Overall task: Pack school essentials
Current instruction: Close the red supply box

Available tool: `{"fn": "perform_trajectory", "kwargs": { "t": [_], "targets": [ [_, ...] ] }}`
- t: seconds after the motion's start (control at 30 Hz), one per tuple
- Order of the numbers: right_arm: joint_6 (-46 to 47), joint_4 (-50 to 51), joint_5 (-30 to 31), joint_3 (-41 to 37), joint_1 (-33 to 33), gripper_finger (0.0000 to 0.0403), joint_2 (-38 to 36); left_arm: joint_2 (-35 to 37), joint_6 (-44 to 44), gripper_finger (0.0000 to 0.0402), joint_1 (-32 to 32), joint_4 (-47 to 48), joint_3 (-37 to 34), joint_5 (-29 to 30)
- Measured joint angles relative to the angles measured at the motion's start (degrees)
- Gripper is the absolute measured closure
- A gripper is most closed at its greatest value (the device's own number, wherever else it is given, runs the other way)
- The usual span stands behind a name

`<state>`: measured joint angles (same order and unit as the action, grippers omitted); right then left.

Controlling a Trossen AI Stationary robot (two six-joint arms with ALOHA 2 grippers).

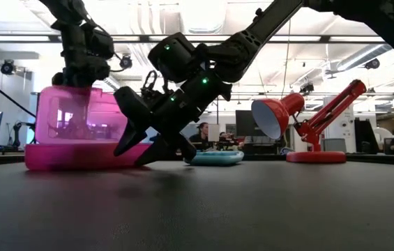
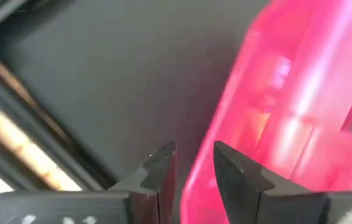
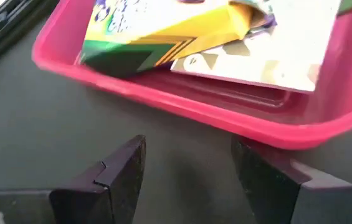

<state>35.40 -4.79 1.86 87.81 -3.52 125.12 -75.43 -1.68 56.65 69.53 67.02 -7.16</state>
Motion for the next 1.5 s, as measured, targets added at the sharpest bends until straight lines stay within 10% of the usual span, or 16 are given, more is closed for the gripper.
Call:
{"fn": "perform_trajectory", "kwargs": {
  "t": [0.67, 1.17, 1.5],
  "targets": [
    [-4.4, 6.38, -0.77, 0.07, -1.9, 0.0174, -3.06, -0.18, 11.25, 0.0311, -18.86, -3.44, -2.68, 0.15],
    [-13.08, 14.3, 4.78, 0.07, -2.39, 0.0174, -17.05, -0.17, 18.55, 0.0311, -23.7, -14.33, -14.36, 0.06],
    [-12.38, 9.07, 7.24, 0.07, -2.41, 0.0175, -12.05, -0.07, 19.89, 0.0311, -24.99, -17.63, -16.38, 0.11]
  ]
}}
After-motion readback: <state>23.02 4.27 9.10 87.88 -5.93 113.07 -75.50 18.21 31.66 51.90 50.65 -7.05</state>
